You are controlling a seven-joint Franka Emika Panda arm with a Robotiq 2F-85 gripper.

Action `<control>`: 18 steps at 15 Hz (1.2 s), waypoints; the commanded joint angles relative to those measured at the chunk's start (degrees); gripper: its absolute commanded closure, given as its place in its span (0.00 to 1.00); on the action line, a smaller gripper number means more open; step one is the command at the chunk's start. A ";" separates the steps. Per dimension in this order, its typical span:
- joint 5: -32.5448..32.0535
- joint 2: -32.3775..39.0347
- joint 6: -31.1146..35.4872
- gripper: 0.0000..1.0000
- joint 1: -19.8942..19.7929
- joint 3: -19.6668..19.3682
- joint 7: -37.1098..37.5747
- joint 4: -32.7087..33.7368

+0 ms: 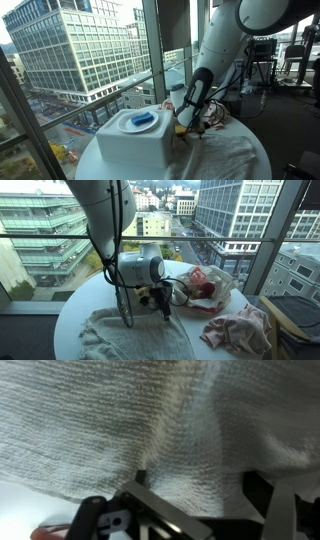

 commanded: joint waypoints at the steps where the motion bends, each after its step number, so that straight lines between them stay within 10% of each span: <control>1: 5.04 -1.42 4.21 0.00 -2.60 2.72 -5.25 -0.87; 18: 5.60 -18.93 1.04 0.00 1.67 -1.48 -10.11 -21.90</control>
